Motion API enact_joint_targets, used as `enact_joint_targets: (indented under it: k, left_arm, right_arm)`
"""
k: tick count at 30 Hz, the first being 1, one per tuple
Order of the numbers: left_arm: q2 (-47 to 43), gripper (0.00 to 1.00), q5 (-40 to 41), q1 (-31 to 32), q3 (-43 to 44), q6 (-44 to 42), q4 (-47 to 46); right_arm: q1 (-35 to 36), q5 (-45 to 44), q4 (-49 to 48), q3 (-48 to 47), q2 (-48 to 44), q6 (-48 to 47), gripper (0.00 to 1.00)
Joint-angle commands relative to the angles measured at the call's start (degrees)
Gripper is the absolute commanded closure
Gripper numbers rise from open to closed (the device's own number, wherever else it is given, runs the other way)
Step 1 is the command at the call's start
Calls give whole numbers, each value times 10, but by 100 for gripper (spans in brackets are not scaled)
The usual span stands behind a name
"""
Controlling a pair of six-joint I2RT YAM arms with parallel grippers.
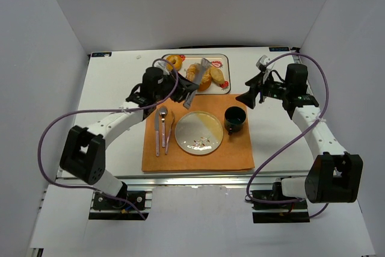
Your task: Place the bread
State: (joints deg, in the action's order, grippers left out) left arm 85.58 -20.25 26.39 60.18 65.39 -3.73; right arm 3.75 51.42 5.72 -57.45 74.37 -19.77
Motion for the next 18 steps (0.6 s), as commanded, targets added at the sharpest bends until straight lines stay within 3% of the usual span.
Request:
enact_joint_targets:
  k: [1,10,18]
  left_arm:
    - [26,48,-13,32,41,43,-9]
    - [97,48,0,74,100,49,13]
    - [139,48,27,76,101,118,-9]
  right_arm:
    - [-15,12,-29,-21,-17,7,10]
    - [-60,25,-30,-12,-33,9,10]
    - [-69,32,-34,-3,-37,13,11]
